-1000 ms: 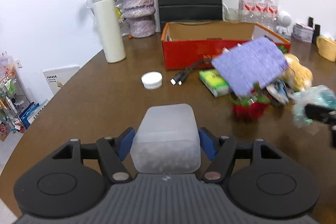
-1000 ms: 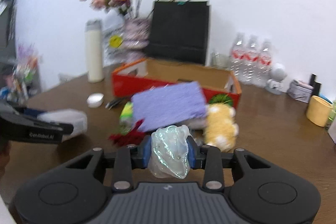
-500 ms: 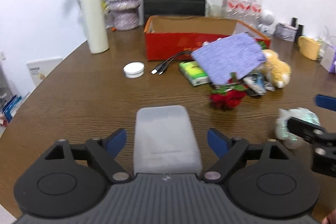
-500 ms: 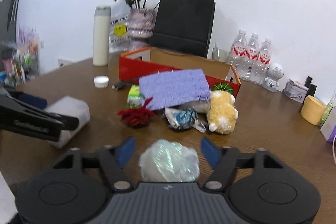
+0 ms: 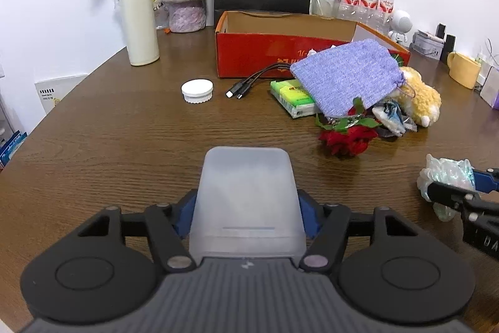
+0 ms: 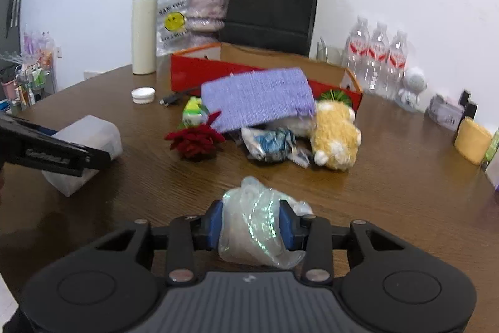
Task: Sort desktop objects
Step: 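Carry the plastic box and iridescent bag with both tools over the cardboard box, then open both tools to drop the plastic box and bag into the cardboard box, then move both tools back toward the remaining items on the table, then grasp the red rose with the left tool while the right tool grasps the yellow plush dog, then carry the rose and plush dog with both tools over the cardboard box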
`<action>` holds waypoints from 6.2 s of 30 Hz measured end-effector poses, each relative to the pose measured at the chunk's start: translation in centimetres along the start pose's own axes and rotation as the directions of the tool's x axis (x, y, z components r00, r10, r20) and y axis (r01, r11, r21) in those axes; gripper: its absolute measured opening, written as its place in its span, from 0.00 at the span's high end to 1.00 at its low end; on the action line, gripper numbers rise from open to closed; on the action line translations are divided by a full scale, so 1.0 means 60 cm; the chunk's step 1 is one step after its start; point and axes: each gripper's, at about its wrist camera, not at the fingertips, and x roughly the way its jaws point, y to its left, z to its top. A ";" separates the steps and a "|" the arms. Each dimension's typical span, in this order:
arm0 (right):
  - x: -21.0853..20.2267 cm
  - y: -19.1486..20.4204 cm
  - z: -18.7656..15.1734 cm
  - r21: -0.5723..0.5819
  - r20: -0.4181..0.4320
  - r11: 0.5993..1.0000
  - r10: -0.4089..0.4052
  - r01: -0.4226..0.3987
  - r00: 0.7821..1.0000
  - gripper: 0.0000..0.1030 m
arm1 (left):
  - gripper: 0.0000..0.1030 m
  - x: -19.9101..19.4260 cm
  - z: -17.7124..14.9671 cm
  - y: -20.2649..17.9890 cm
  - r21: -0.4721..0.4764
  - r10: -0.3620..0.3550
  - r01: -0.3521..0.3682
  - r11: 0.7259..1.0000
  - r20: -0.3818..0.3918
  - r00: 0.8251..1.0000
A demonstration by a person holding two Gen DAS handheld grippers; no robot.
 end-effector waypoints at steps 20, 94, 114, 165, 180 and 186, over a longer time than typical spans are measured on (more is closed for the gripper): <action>0.178 -0.205 0.425 0.148 0.137 0.986 0.052 -0.073 0.989 0.67 | 0.35 0.214 0.451 -0.020 0.031 0.005 -0.009 0.999 0.114 0.993; -0.017 -0.006 0.017 0.079 0.164 0.981 0.164 -0.179 0.973 0.00 | 0.00 -0.060 -0.010 0.019 -0.070 0.041 -0.031 0.997 0.149 0.988; -0.089 -0.033 -0.039 0.232 0.215 0.970 0.027 -0.078 0.976 0.00 | 0.00 -0.076 -0.035 -0.045 0.011 -0.086 0.085 0.996 0.191 0.978; 0.035 -0.193 0.065 0.306 0.048 0.941 -0.168 0.146 0.985 0.48 | 0.72 -0.004 0.027 -0.050 0.011 -0.229 0.229 0.973 0.090 0.969; -0.066 -0.216 0.120 0.371 0.180 0.928 -0.056 -0.015 0.982 0.59 | 0.72 -0.020 0.101 -0.007 -0.023 -0.222 0.228 0.973 0.157 0.962; -0.064 -0.236 0.248 0.298 0.280 0.953 -0.039 -0.049 0.959 0.59 | 0.72 0.014 0.261 -0.020 0.054 -0.216 0.209 0.976 0.264 0.940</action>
